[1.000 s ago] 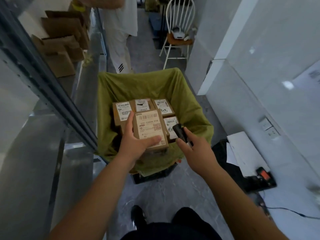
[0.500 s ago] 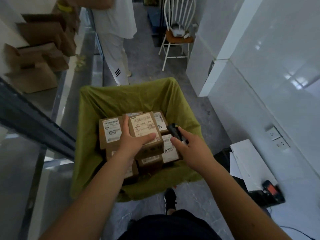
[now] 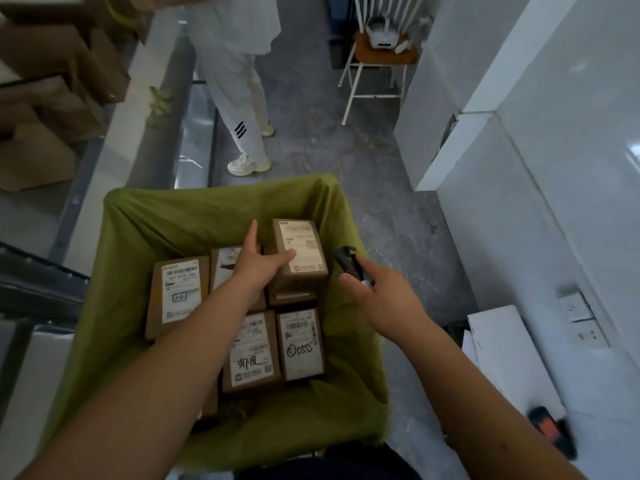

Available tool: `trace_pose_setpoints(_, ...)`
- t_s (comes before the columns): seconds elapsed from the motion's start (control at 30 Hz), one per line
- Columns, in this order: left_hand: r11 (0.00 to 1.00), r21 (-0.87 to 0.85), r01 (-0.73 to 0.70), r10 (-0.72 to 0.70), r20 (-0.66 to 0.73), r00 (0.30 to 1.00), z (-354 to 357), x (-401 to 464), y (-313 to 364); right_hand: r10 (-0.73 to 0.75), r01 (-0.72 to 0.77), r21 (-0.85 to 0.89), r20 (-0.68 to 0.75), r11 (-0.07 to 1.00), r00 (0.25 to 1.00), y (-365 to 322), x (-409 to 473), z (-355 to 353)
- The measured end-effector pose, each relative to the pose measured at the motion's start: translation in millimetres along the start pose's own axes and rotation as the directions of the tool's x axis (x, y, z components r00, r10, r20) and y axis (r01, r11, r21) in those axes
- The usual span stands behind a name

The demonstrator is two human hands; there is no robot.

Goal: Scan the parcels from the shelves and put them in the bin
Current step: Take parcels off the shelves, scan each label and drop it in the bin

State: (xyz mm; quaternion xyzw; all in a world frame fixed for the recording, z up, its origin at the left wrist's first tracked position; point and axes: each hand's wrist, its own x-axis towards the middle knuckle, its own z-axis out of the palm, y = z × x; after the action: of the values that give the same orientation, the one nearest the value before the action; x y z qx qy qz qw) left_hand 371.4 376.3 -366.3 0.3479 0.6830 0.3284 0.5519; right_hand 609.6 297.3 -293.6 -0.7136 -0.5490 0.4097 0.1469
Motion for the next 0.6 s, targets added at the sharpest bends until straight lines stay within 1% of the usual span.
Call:
trace_pose_setpoints(0.07,0.996,0.084,-0.003,0.007,-0.054,0.999,8.9,7.0,-8.7,-0.001,0.001,0.002,0.021,1.0,1.0,5.9,7.9,-1.4)
trace_pose_setpoints(0.13,0.989,0.149,-0.01,0.022,-0.08,0.997,15.7,10.2,-21.6,0.006,-0.006,0.001,0.048,1.0,0.999,10.3,13.8,-2.6)
trace_pose_setpoints(0.23,0.987,0.16,-0.009,0.027,-0.115,0.993,22.1,9.7,-32.1,0.018,-0.019,0.01,0.084,1.0,0.996,15.3,18.7,-1.1)
trace_pose_setpoints(0.33,0.988,0.15,-0.016,0.037,-0.138,0.99,28.0,12.0,-28.8,0.019,-0.021,0.015,0.114,1.0,0.993,18.1,19.3,2.3)
trace_pose_setpoints(0.5,0.989,0.149,-0.02,0.044,-0.16,0.986,27.5,20.8,-18.8,0.028,-0.029,0.007,0.139,1.0,0.99,19.2,15.4,4.7)
trace_pose_setpoints(0.6,0.982,0.19,-0.006,0.039,-0.17,0.985,26.9,19.4,-15.1,0.014,-0.013,-0.004,0.135,1.0,0.991,20.7,11.4,6.1)
